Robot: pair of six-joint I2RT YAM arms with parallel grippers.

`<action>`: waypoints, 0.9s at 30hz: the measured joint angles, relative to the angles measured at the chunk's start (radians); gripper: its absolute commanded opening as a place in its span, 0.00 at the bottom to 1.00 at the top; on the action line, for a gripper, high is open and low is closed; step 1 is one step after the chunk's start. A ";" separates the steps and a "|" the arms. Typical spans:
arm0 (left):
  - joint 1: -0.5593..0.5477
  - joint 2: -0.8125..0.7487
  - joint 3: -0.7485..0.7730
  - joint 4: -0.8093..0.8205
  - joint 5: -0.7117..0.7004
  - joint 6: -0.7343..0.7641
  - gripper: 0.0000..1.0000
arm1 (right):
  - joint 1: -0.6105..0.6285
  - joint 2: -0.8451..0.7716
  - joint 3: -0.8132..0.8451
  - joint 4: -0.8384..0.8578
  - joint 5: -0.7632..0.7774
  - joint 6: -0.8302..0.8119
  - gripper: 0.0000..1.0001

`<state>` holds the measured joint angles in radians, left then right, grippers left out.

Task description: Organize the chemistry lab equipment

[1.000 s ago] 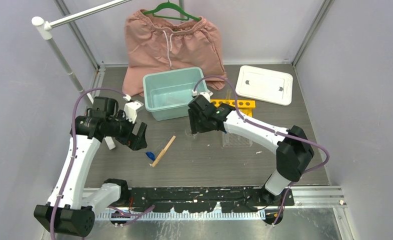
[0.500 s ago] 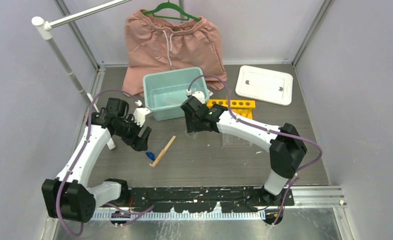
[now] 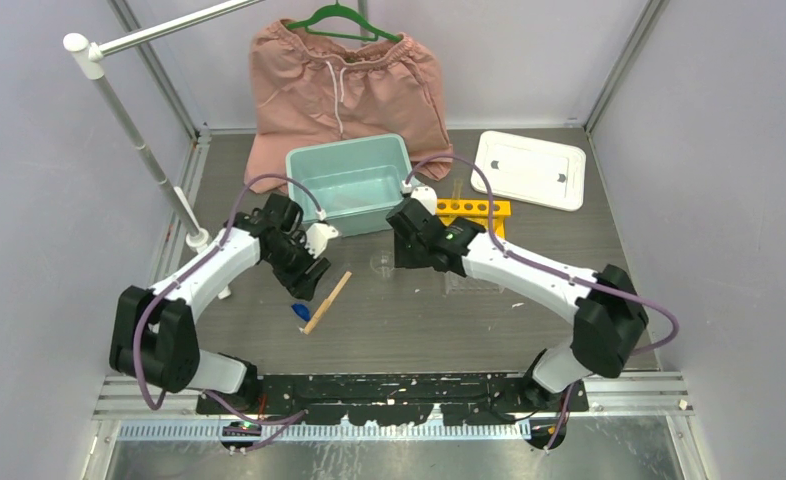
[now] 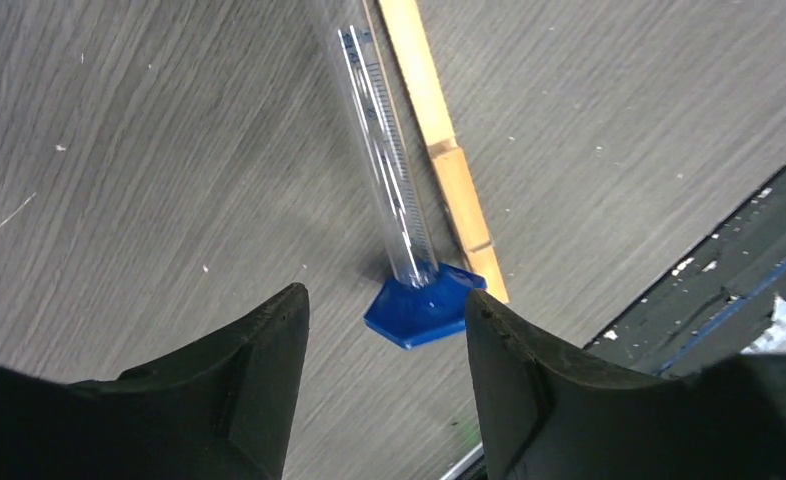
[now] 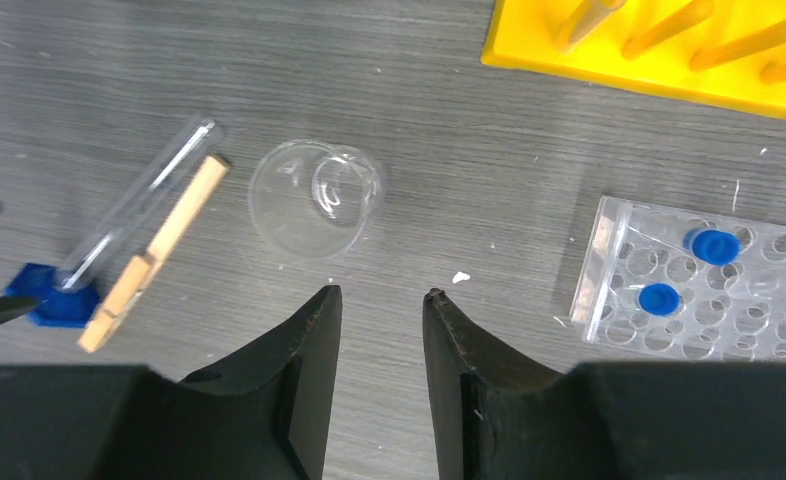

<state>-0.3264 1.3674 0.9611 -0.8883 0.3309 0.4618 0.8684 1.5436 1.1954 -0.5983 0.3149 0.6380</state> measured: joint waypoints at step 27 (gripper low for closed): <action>-0.112 0.196 -0.061 0.199 -0.130 0.083 0.39 | 0.066 -0.297 0.013 -0.023 -0.024 0.050 0.22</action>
<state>-0.4385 1.5635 0.8997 -0.6891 0.2012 0.5449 0.9348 1.2469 1.2083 -0.6216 0.2905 0.6880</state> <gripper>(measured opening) 0.430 0.223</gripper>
